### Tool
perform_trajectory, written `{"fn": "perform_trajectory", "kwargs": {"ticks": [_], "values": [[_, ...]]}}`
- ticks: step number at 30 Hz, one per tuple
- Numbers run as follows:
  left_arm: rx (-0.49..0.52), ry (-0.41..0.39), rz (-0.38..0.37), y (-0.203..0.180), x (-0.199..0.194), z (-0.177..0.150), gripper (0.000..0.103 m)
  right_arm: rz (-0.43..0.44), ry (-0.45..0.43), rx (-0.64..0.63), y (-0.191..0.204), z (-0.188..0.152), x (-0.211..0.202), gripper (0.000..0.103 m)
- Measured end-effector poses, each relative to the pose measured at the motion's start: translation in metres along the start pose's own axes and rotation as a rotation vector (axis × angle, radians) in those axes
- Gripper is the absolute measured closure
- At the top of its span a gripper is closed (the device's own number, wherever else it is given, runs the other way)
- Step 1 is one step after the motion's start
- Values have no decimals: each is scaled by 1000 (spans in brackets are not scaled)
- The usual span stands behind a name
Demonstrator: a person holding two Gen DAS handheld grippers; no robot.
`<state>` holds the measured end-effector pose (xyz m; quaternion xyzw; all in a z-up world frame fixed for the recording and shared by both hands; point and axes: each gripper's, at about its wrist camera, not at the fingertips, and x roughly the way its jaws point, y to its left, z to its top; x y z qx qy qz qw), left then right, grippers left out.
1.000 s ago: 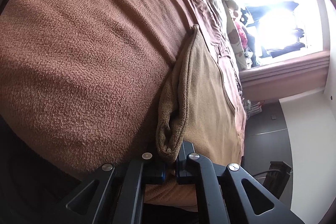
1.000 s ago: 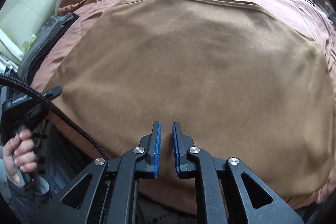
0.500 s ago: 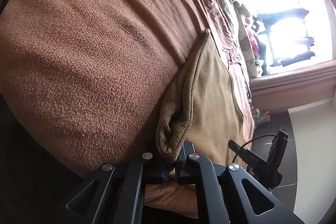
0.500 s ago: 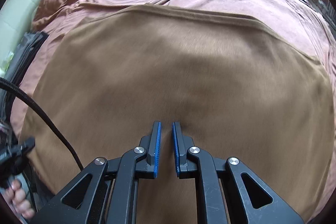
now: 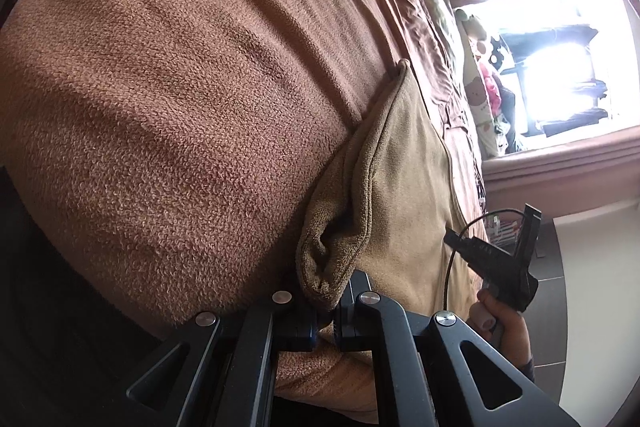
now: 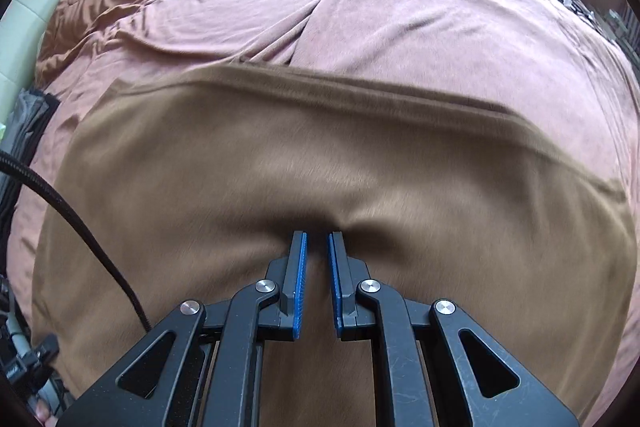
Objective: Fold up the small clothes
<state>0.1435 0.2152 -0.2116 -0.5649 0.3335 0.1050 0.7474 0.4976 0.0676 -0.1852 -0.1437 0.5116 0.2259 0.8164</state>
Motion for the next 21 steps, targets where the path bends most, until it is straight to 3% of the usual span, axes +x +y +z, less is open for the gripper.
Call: {"fn": "perform_trajectory", "kwargs": {"ticks": [11, 16, 21], "values": [[-2, 7, -8, 1, 2, -1, 97, -21, -12, 15, -8, 35, 25, 95], [-14, 7, -20, 6, 1, 0, 97, -60, -13, -48, 0, 40, 23, 95], [-31, 18, -41, 13, 0, 3, 97, 20, -3, -29, -1, 25, -6, 95]]}}
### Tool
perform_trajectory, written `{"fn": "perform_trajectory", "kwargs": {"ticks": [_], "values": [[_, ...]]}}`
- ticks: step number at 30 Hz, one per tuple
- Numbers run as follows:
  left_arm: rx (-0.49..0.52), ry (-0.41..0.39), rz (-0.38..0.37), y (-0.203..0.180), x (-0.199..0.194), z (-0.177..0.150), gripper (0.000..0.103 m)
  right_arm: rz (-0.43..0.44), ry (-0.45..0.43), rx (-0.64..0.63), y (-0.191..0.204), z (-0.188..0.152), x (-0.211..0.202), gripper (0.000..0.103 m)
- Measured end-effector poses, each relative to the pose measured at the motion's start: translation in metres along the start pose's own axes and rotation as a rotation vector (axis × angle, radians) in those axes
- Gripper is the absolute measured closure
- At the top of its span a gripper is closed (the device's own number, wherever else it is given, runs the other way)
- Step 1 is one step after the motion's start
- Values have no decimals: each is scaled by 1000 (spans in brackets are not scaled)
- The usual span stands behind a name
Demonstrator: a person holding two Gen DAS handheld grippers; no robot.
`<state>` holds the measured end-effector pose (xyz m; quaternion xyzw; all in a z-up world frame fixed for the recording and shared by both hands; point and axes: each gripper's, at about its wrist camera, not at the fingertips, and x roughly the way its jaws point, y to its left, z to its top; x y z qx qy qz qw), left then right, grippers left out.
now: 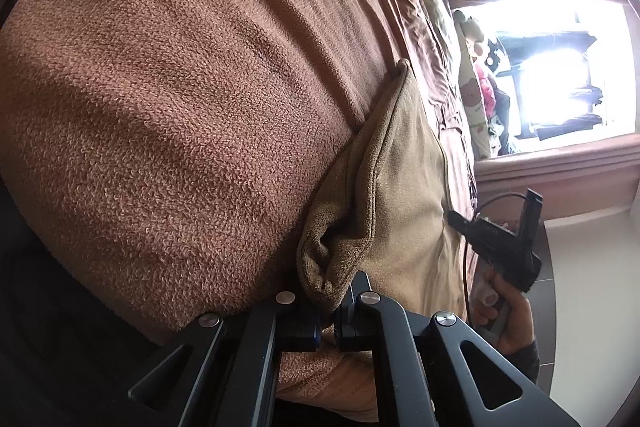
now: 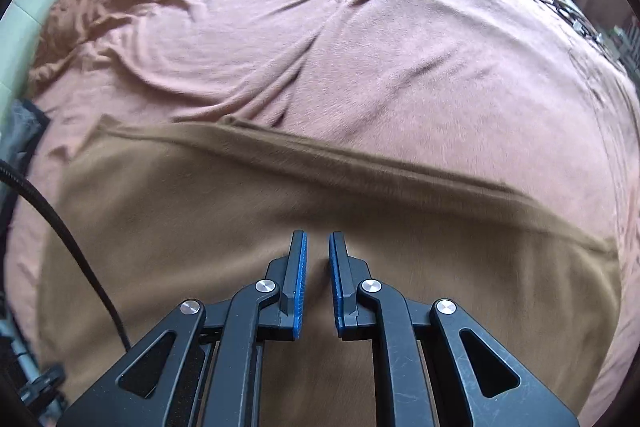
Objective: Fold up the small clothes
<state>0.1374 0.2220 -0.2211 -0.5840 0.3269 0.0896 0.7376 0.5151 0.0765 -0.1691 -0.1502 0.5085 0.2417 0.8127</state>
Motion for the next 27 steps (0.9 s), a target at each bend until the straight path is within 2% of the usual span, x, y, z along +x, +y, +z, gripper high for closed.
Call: {"fn": "perform_trajectory", "kwargs": {"ticks": [4, 9, 13, 16, 23, 27], "values": [[3, -10, -5, 3, -2, -1, 97, 69, 22, -6, 1, -25, -20, 94], [-42, 4, -32, 9, -5, -1, 99, 130, 62, -15, 10, -63, -27, 94], [-73, 17, -65, 10, -12, -2, 99, 155, 62, 0, 10, -85, -32, 94], [-77, 14, -93, 7, -18, -3, 99, 125, 51, -3, 8, -106, -37, 94], [-29, 11, -177, -22, -35, -4, 99, 150, 52, 12, 4, -147, -59, 94], [-9, 32, -223, -40, -35, -2, 99, 192, 53, 11, 4, -168, -76, 94]]}}
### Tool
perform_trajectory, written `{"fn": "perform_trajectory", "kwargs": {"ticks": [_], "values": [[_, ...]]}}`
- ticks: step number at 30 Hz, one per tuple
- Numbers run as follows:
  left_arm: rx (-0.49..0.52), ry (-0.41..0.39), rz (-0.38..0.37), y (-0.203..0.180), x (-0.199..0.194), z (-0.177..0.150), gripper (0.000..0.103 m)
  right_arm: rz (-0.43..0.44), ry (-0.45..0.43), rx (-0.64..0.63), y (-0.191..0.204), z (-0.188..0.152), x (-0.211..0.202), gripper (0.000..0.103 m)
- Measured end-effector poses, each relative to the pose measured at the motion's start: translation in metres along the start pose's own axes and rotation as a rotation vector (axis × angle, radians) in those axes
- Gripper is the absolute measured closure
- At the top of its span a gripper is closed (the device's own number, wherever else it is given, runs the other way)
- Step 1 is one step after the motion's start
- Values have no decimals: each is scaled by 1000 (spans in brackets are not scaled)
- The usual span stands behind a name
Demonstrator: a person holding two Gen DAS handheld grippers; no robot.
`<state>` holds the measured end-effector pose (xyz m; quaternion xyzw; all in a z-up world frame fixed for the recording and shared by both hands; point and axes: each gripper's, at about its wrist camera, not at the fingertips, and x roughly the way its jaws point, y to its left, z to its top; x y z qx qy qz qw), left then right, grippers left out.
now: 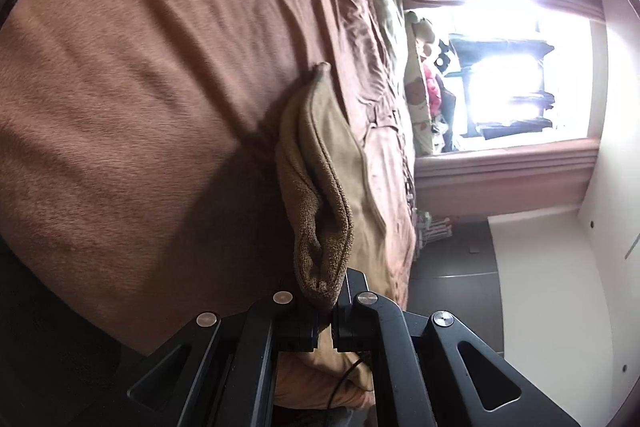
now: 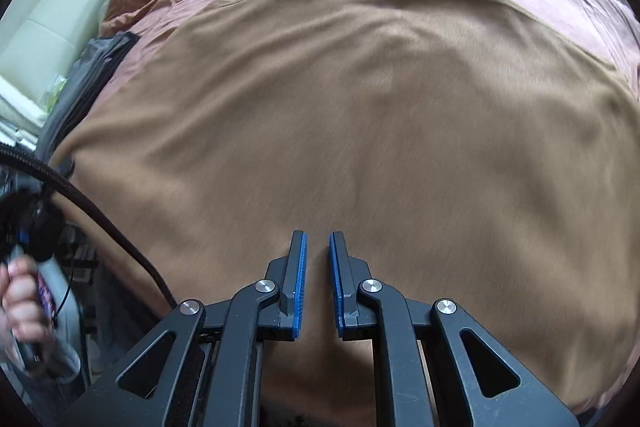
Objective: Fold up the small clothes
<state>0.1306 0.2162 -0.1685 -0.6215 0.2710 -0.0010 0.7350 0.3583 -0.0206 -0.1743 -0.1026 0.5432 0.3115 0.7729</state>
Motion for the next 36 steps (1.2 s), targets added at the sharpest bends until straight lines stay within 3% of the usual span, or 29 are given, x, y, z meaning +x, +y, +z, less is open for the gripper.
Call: {"fn": "perform_trajectory", "kwargs": {"ticks": [11, 16, 27, 29, 31, 36], "values": [[81, 57, -77, -58, 17, 5, 100, 69, -28, 55, -6, -42, -9, 94], [133, 82, -94, -86, 30, 5, 100, 99, -43, 64, -12, -44, -17, 94], [283, 190, -142, -144, 73, -11, 100, 94, -207, 75, -35, -47, -69, 94], [287, 219, -154, -152, 86, -17, 100, 79, -226, 83, -41, -52, -77, 80], [302, 241, -157, -160, 94, -24, 100, 62, -259, 93, -47, -60, -87, 44], [375, 291, -144, -185, 115, -47, 99, 55, -315, 123, -65, -81, -112, 41]]}}
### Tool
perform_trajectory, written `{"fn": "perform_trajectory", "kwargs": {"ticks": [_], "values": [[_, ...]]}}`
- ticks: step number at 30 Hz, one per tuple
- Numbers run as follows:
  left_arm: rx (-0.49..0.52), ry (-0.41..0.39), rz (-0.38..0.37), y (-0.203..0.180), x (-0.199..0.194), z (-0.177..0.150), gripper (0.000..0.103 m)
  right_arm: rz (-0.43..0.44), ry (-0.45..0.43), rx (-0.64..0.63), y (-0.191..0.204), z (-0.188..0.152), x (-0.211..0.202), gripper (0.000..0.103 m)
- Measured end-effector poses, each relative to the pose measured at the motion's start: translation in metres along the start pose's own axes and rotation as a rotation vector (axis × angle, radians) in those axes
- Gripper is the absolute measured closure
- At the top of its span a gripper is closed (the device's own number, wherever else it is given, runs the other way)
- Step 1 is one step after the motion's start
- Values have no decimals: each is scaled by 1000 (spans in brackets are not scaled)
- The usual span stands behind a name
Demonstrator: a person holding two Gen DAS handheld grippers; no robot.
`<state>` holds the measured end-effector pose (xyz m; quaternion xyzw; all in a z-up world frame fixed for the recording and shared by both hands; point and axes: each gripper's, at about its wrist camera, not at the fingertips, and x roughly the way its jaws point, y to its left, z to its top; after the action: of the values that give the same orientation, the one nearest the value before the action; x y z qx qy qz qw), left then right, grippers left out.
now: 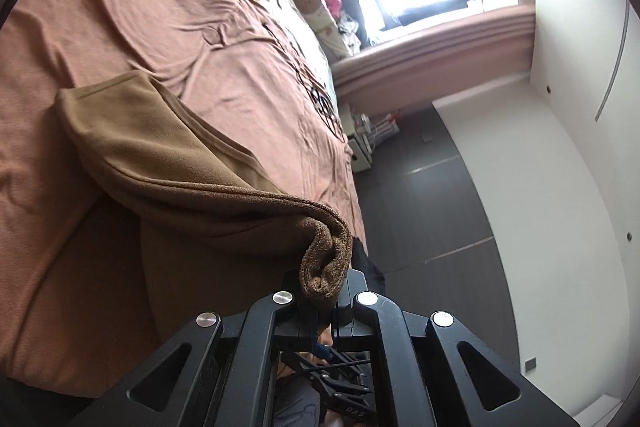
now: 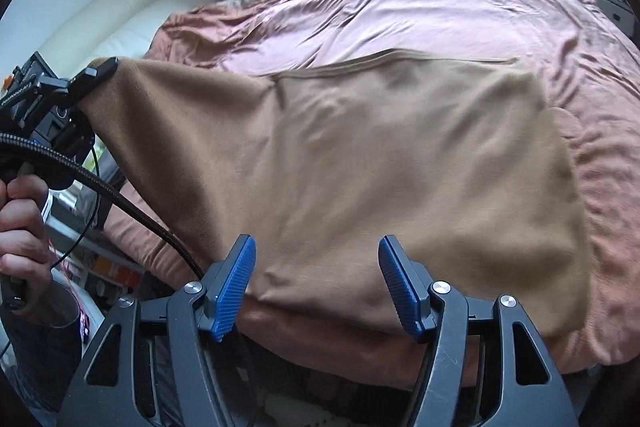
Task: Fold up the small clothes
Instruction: 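Lift the side edge with the left tool and fold it over the shirt, then open the left tool and release the folded side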
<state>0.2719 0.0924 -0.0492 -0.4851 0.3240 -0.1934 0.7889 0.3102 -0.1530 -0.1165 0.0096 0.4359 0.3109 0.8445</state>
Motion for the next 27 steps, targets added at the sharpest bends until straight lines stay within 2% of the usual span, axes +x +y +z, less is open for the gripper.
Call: {"fn": "perform_trajectory", "kwargs": {"ticks": [10, 17, 22, 23, 25, 27], "values": [[94, 148, 32, -36, 69, -29, 99, -9, -54, 93, -39, -34, -45, 41], [125, 235, 71, -42, 120, -53, 99, -15, -67, 146, -60, -55, -66, 41], [154, 288, 96, -50, 145, -71, 98, -29, -66, 172, -75, -59, -78, 41], [158, 300, 106, -51, 150, -75, 95, -30, -64, 176, -77, -60, -79, 41], [169, 340, 114, -54, 161, -82, 77, -29, -58, 175, -77, -58, -77, 41], [184, 369, 96, -55, 165, -87, 45, -34, -44, 174, -78, -57, -73, 41]]}}
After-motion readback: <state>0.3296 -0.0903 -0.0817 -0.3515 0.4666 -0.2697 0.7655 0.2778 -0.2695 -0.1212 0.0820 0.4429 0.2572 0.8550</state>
